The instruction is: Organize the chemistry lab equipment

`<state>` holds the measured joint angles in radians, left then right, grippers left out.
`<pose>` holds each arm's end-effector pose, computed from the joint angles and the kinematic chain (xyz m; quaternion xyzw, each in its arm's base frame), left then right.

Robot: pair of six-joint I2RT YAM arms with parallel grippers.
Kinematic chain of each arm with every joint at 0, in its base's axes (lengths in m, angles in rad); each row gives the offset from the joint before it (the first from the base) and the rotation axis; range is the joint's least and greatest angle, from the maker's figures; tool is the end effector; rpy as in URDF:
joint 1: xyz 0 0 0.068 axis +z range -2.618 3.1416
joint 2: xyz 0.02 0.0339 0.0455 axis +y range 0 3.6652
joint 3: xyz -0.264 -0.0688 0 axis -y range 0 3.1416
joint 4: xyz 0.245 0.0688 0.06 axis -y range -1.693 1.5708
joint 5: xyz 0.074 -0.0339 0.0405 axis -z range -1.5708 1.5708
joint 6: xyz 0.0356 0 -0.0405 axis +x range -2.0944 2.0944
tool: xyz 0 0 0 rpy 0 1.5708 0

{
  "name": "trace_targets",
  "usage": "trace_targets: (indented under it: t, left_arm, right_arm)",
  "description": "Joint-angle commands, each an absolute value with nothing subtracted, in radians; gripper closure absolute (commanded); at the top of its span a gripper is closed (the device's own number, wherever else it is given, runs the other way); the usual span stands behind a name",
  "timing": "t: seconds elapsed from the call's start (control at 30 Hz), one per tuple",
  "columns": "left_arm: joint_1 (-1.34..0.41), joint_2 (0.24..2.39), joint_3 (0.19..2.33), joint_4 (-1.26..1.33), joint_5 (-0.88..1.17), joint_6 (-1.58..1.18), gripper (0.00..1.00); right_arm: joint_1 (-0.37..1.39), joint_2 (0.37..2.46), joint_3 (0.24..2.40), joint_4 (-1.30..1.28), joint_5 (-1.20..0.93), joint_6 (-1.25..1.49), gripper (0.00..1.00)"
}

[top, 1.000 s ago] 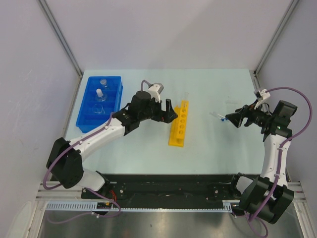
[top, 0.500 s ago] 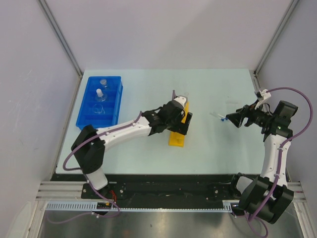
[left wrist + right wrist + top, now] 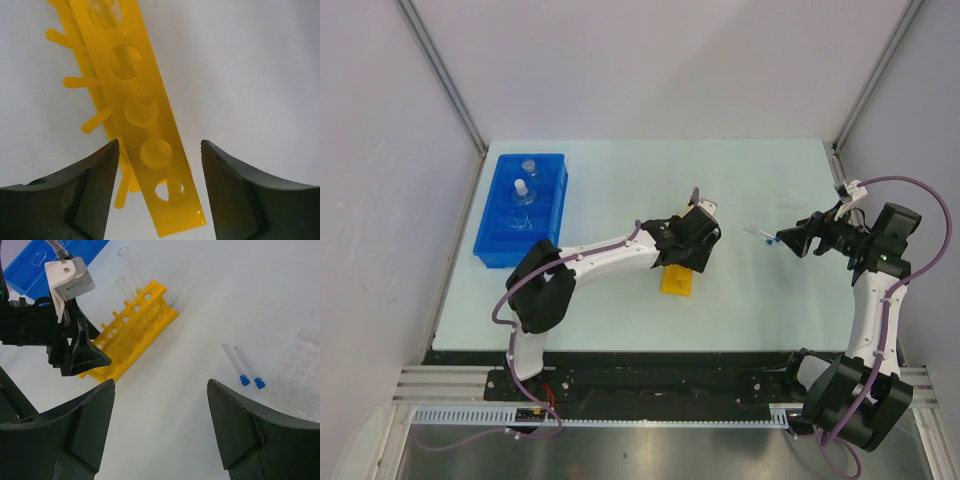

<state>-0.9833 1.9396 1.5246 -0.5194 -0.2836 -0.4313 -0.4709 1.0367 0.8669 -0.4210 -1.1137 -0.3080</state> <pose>0.2454 -0.3506 0.2289 0.2137 0.9167 -0.0992 0.3226 0.2032 -0.0676 0.3085 -0.1870 0.7668 0.2797 0.5467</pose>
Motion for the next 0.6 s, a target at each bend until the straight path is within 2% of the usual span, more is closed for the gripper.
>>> trace_targets:
  t: [0.0,0.23,0.57]
  left_arm:
    - [-0.985,1.979,1.594,-0.563,-0.327,-0.454,0.32]
    - [-0.985,1.993,1.621,-0.586,-0.376,-0.44,0.52]
    - [-0.966,1.934,1.568,-0.595,-0.472,-0.396,0.59]
  right_arm:
    - [-0.476,1.022,0.87,-0.41,-1.124,-0.316,0.2]
    - [-0.476,1.022,0.87,-0.411,-1.124,-0.318,0.2]
    - [-0.476,1.023,0.87,-0.41,-1.123,-0.318,0.21]
